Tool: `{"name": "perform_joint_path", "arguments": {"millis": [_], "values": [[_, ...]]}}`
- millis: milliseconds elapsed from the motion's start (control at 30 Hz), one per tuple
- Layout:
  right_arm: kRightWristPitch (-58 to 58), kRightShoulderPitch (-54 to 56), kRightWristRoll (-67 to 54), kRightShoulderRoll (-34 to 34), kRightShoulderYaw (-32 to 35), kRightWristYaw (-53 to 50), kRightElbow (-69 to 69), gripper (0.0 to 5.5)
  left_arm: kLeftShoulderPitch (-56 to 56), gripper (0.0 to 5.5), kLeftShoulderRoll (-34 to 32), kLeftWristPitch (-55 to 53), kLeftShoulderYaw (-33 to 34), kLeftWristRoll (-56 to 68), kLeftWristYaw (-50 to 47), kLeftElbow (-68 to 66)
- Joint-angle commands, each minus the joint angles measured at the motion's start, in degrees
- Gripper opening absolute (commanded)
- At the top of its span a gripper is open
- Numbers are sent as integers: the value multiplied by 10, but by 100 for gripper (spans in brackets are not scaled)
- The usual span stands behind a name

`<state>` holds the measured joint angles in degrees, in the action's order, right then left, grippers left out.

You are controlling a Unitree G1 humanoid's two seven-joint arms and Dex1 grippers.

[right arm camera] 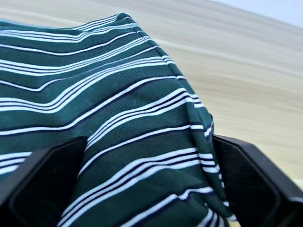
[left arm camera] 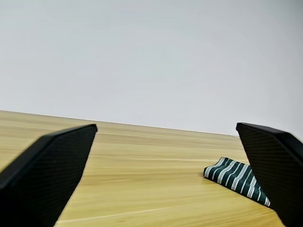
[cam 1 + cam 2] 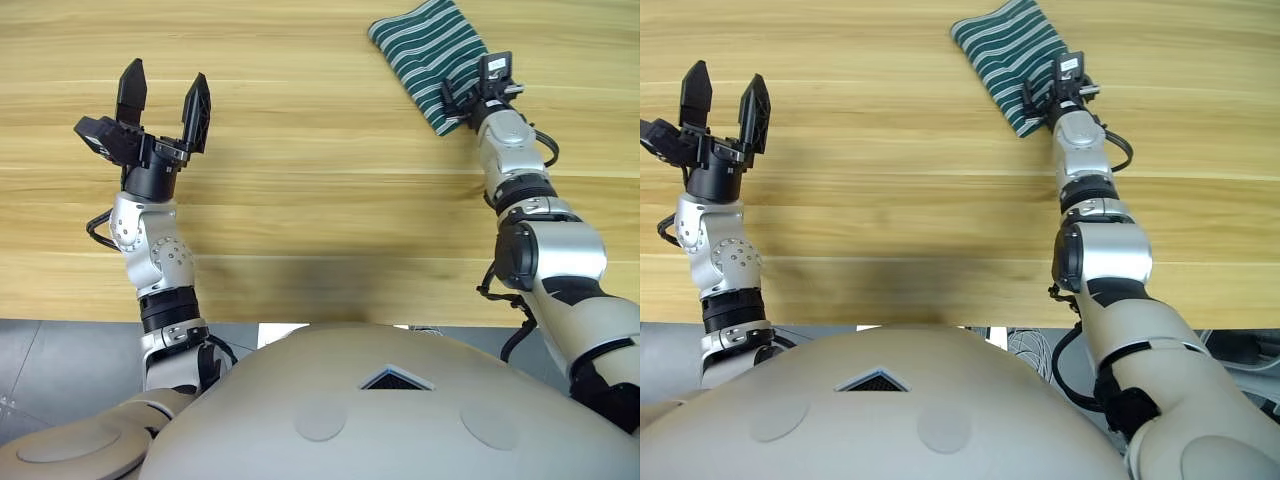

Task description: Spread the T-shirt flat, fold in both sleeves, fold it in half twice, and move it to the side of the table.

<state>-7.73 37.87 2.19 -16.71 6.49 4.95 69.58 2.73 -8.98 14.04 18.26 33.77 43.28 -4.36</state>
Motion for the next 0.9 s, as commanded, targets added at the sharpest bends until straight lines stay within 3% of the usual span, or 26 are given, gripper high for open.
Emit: {"name": "perform_joint_path", "arguments": {"millis": [33, 367, 533, 667, 900], "values": [[41, -86, -16, -45, 35, -47, 58, 461, 12, 540, 0, -1, 1, 9, -2, 15], [-29, -126, -44, -32, 67, -55, 41, 461, 26, 540, -9, -11, -1, 18, -3, 25], [-127, -119, -48, -82, 95, -131, -11, 461, 13, 540, -13, -16, -4, 16, 1, 14], [-238, -113, -24, -150, 122, -210, -128, 461, 10, 540, -13, -18, -6, 15, 0, 16], [-315, -106, -75, -113, 103, -81, -195, 461, -29, 540, -3, 20, -13, -20, -28, -7]]}}
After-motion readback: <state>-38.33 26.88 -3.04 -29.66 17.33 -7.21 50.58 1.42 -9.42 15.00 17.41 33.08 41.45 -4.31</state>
